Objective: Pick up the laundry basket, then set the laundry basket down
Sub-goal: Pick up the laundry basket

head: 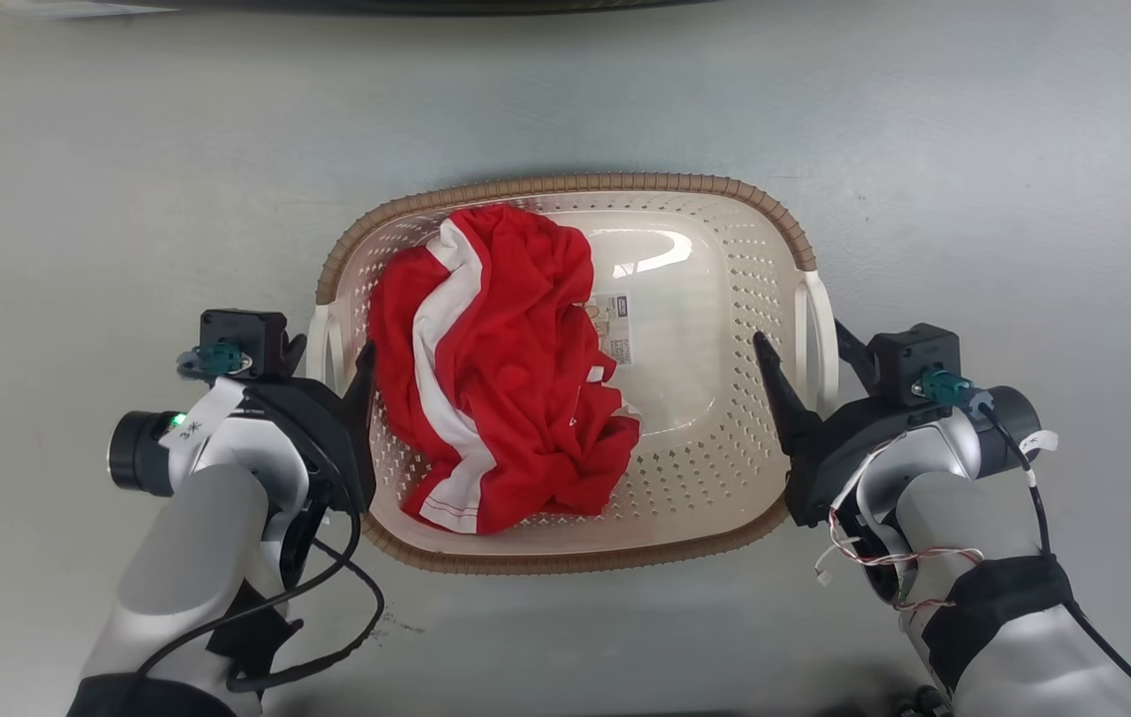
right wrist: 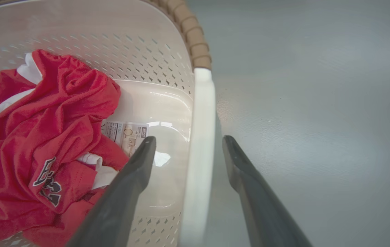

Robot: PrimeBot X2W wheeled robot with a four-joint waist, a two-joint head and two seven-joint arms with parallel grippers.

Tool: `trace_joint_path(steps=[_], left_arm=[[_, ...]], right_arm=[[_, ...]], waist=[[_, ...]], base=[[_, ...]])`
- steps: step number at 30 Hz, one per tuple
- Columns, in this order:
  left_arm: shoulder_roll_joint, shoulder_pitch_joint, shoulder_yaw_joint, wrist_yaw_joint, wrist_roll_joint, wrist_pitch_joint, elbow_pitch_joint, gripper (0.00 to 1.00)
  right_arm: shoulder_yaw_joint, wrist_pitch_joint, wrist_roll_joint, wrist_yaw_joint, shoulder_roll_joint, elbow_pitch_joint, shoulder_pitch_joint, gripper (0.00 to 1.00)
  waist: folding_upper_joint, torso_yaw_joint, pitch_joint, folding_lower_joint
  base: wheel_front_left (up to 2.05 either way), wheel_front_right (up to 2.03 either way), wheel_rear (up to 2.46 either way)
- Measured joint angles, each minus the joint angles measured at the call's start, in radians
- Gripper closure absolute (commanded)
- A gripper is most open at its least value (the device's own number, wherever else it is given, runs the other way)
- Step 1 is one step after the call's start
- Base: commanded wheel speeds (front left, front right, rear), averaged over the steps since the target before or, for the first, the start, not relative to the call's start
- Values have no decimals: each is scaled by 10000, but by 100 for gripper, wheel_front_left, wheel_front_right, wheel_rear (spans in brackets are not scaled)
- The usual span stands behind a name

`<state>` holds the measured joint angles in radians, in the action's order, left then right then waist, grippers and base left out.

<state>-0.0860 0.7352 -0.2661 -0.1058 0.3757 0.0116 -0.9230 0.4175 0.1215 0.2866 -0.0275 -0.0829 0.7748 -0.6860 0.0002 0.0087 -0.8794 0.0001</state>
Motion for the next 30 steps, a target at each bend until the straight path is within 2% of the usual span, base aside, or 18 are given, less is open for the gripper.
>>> trace_joint_path(steps=[1,2,4,17,30], left_arm=[[12,48,-4,-2,19,79,-127,0],[31,92,-2,-4,31,142,-245,41],[77,194,10,-12,94,209,-453,100],[383,576,-58,-100,476,307,-1442,100],[564,947,-73,-188,920,811,-2336,100]], right_arm=[[10,-88,4,-52,8,109,-48,17],[21,-119,15,-113,13,190,-76,100],[42,-230,52,-201,29,399,-148,100],[31,-236,435,-428,136,1333,-432,100],[140,-667,727,-704,201,2397,-998,100]], waist=[[0,10,-8,0],[0,17,-13,0],[-1,26,-15,0],[-2,58,238,0],[-2,30,1099,0]], base=[[0,0,0],[0,0,0],[0,0,0],[0,0,0],[0,0,0]])
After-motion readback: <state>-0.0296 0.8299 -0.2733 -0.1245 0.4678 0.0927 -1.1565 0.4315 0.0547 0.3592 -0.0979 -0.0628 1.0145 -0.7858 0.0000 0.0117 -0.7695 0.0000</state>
